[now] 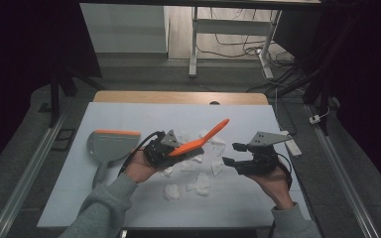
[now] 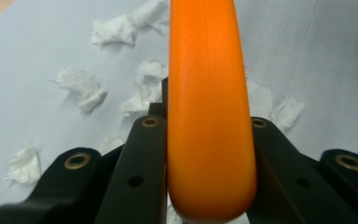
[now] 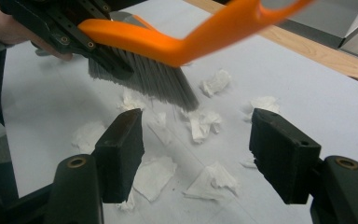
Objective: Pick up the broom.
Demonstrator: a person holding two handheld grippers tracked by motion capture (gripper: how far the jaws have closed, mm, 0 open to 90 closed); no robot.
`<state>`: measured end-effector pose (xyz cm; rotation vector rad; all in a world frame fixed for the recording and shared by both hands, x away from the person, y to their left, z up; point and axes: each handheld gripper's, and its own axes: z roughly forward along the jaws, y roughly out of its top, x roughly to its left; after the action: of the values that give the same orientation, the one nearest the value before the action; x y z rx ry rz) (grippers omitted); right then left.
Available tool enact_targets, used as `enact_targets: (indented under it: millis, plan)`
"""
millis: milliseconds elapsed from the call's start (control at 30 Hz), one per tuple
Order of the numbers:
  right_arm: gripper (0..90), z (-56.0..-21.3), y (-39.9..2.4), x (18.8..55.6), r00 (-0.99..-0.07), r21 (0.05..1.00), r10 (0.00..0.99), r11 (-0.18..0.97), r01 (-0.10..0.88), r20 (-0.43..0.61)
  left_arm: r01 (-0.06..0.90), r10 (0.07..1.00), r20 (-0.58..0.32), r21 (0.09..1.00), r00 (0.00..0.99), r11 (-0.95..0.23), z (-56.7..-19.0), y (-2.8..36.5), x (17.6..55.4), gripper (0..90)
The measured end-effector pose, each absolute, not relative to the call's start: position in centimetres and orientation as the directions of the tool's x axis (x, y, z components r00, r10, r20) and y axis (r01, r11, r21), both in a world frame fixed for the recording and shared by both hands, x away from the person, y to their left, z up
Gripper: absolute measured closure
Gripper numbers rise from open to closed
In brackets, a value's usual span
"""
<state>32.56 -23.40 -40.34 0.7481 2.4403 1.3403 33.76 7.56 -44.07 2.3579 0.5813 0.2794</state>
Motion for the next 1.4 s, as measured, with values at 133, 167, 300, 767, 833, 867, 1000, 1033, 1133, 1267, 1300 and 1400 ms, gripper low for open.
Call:
enact_targets:
  millis: [133, 167, 300, 767, 833, 867, 1000, 1033, 1133, 1267, 1300, 1400]
  plan:
    - [35.6, -40.1, -23.0, 32.3, -0.839, 0.832, 0.544, 0.467, 0.299, -0.004, 0.312, 0.449, 0.058, 0.64, 0.892, -0.702, -44.4, 6.9, 33.7, 78.9]
    - [35.6, -40.0, -22.8, 32.2, -0.84, 0.829, 0.543, 0.477, 0.292, -0.016, 0.305, 0.439, 0.063, 0.631, 0.896, -0.714, -44.4, 6.7, 33.6, 78.9]
    - [35.7, -39.5, -22.6, 31.9, -0.848, 0.816, 0.528, 0.51, 0.271, -0.049, 0.27, 0.393, 0.085, 0.594, 0.916, -0.758, -44.3, 6.0, 33.7, 79.0]
    - [35.8, -38.8, -21.6, 31.1, -0.867, 0.789, 0.486, 0.573, 0.222, -0.109, 0.195, 0.297, 0.133, 0.5, 0.945, -0.844, -44.6, 3.6, 33.3, 79.0]
    - [35.7, -39.1, -21.3, 31.4, -0.872, 0.79, 0.48, 0.571, 0.222, -0.101, 0.187, 0.287, 0.136, 0.493, 0.948, -0.85, -44.7, 3.2, 33.2, 79.0]
    - [35.7, -39.2, -21.3, 31.5, -0.873, 0.792, 0.478, 0.568, 0.224, -0.096, 0.178, 0.277, 0.138, 0.489, 0.951, -0.854, -44.8, 3.1, 33.2, 79.0]
    - [35.8, -39.4, -20.9, 31.9, -0.881, 0.775, 0.464, 0.589, 0.229, -0.092, 0.16, 0.255, 0.141, 0.476, 0.957, -0.864, -44.9, 2.6, 33.2, 79.0]
    - [35.7, -39.5, -20.6, 32.2, -0.885, 0.755, 0.451, 0.619, 0.216, -0.117, 0.149, 0.243, 0.149, 0.467, 0.959, -0.871, -44.8, 2.5, 33.2, 79.0]
    - [35.8, -39.6, -20.3, 32.5, -0.887, 0.744, 0.443, 0.634, 0.208, -0.13, 0.132, 0.226, 0.154, 0.464, 0.962, -0.876, -44.6, 2.1, 33.2, 79.0]
    - [35.8, -39.8, -19.5, 32.9, -0.905, 0.701, 0.401, 0.686, 0.195, -0.141, 0.107, 0.203, 0.169, 0.453, 0.964, -0.885, -44.4, 1.5, 33.1, 79.0]
    - [37.4, -40.2, -18.8, 33.1, -0.919, 0.663, 0.371, 0.723, 0.196, -0.134, 0.099, 0.195, 0.174, 0.446, 0.965, -0.89, -44.3, 1.3, 33.0, 79.0]
    - [39.6, -40.9, -18.1, 33.3, -0.935, 0.611, 0.337, 0.766, 0.201, -0.115, 0.071, 0.166, 0.186, 0.433, 0.968, -0.899, -44.2, 1.0, 32.8, 78.9]
